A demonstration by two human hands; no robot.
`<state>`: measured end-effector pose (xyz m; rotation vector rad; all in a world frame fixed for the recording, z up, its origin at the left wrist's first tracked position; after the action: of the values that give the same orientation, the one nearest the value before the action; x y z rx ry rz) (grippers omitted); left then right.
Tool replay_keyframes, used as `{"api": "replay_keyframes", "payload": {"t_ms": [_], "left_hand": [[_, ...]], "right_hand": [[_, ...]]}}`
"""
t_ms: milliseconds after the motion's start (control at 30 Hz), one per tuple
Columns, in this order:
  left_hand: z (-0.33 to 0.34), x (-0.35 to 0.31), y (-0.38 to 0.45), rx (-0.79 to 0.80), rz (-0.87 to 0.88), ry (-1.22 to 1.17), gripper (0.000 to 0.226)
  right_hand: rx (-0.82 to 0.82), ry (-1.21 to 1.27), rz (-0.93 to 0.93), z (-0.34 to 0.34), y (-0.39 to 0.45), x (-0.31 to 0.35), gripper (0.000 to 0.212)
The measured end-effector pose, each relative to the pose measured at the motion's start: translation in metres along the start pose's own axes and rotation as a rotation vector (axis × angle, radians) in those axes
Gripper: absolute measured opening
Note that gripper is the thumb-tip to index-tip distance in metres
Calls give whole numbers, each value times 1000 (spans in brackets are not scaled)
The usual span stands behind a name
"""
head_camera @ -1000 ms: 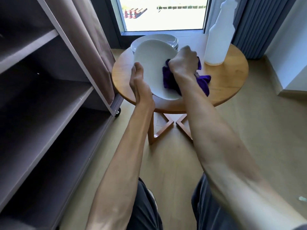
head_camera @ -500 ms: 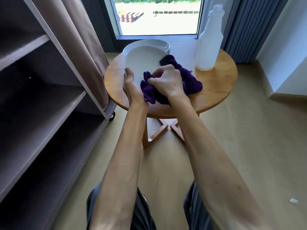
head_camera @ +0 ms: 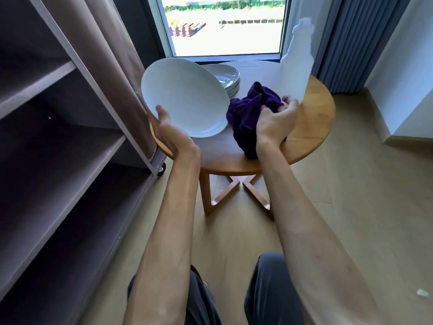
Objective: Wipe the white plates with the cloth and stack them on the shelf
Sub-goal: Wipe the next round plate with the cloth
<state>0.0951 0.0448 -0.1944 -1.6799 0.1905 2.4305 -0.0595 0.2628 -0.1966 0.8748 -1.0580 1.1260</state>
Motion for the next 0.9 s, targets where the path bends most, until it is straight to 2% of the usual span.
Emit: {"api": "replay_keyframes", "payload": {"t_ms": [67, 100, 133, 233, 267, 300, 333, 367, 400, 433, 467, 533, 567, 600, 633, 733, 767, 900], "left_hand": [[-4, -2, 1, -17, -11, 20, 19], [-5, 0, 1, -12, -16, 5, 22], [-5, 4, 1, 1, -38, 2, 25], [-9, 17, -6, 13, -156, -24, 28], [-9, 22, -8, 19, -210, -72, 32], [-10, 25, -11, 15, -255, -103, 36], [-11, 28, -12, 16, -297, -128, 39], [-11, 31, -13, 20, -336, -161, 37], [-11, 33, -15, 20, -366, -194, 30], [-12, 34, -15, 9, -382, -214, 26], [-13, 33, -18, 8, -386, -227, 27], [-13, 26, -21, 14, -355, -256, 41], [-13, 24, -20, 18, -341, -266, 50], [-11, 20, -24, 40, -332, -261, 53], [-9, 16, -31, 55, -329, -246, 52], [-1, 14, -55, 130, -367, -202, 35], [2, 15, -59, 167, -381, -184, 32], [5, 0, -54, 269, -268, 66, 31]], "right_hand": [[3, 95, -26, 9, -1, 17, 38], [76, 131, -73, 20, -5, 31, 40], [214, 143, -110, 38, -9, 45, 41], [832, -7, -92, 98, -47, 70, 31], [931, -97, -93, 106, -56, 69, 30], [922, -178, -123, 107, -57, 65, 29], [809, -263, -203, 101, -53, 64, 28], [627, -360, -302, 89, -47, 63, 23], [463, -455, -356, 74, -43, 60, 17], [374, -537, -346, 62, -44, 53, 19], [364, -604, -271, 56, -45, 37, 35], [478, -665, -77, 55, -51, 2, 80], [528, -641, 22, 56, -57, -9, 95], [556, -554, 121, 56, -63, -17, 100], [563, -394, 209, 58, -67, -20, 92], [420, 179, 416, 59, -62, -27, 30], [342, 289, 475, 55, -59, -31, 22], [183, 543, 663, 46, -54, -56, 34]]}}
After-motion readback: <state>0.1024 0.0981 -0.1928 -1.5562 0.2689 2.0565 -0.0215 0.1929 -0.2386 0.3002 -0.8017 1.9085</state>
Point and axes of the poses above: each hand's wrist, its own y-axis towards the middle knuckle, its own z-axis out of the palm, x = y × z, the point moved 8 cm from there along y, towards the middle knuckle, and after that the axes turned 11 degrees about y, right-handed, at the moved point
